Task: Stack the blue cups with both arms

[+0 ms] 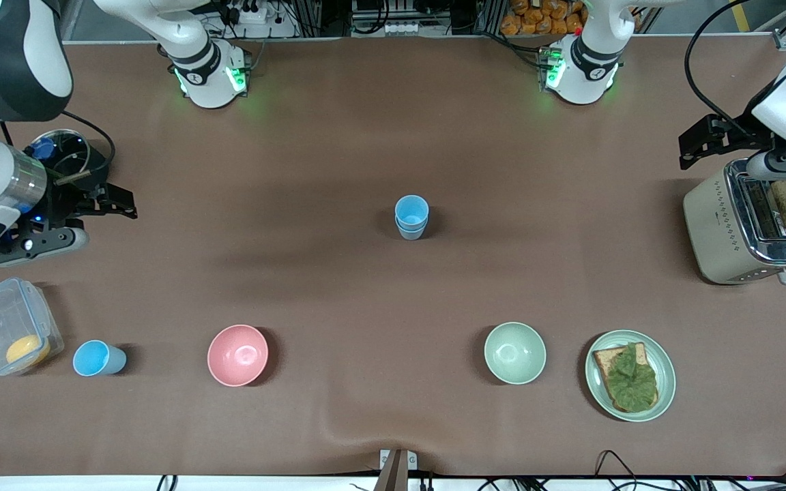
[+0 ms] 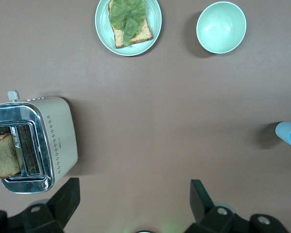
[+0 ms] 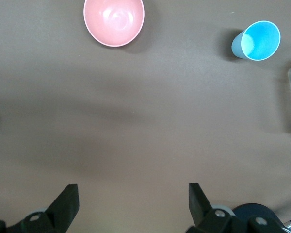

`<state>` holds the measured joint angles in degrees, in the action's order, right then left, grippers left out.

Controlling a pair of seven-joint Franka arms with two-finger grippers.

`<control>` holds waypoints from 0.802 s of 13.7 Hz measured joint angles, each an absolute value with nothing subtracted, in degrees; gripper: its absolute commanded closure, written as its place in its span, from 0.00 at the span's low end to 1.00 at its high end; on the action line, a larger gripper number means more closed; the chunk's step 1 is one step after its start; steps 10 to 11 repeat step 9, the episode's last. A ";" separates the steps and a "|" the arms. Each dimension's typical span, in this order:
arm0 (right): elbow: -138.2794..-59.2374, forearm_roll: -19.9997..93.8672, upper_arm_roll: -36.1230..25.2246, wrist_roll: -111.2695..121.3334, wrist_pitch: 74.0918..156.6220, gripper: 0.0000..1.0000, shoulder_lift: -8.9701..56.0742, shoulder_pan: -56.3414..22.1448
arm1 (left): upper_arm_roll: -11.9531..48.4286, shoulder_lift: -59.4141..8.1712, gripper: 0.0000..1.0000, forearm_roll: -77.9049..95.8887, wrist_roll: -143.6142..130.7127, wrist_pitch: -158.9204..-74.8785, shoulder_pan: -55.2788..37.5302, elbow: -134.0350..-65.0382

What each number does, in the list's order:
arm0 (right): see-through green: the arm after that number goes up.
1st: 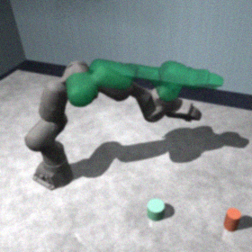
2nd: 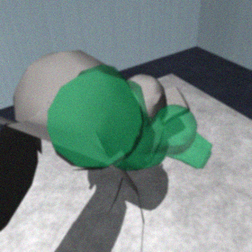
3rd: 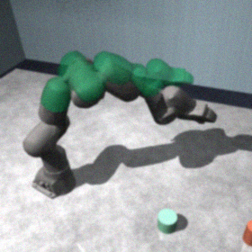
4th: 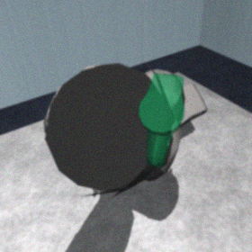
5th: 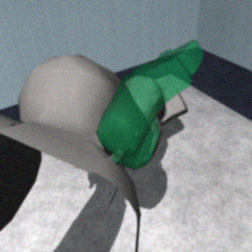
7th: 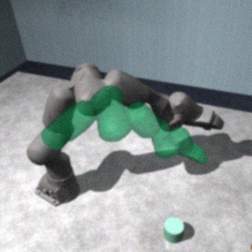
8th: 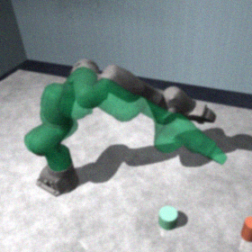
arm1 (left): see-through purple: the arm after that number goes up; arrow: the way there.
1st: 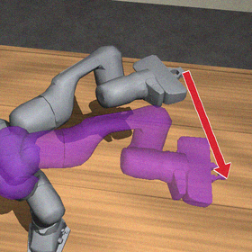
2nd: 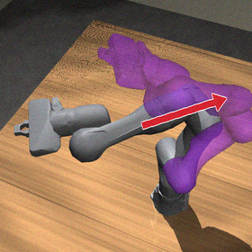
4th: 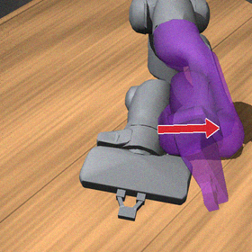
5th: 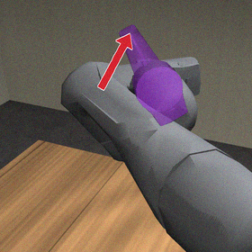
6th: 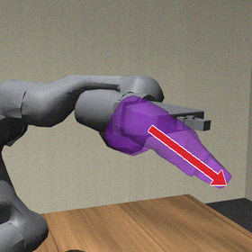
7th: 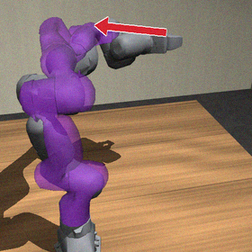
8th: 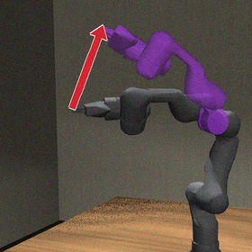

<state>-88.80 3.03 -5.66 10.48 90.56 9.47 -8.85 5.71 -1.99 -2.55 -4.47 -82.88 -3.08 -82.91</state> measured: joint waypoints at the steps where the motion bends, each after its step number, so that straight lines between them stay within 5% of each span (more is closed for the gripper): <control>1: -88.79 3.03 -5.69 10.48 90.51 0.00 9.48 -8.85 | 5.71 -2.06 0.00 -2.54 -4.47 -82.88 -3.08 -82.91; 11: -83.43 3.38 -6.10 13.91 84.30 0.00 8.02 -5.93 | 5.59 -2.10 0.00 -2.54 -4.47 -82.86 -3.06 -82.91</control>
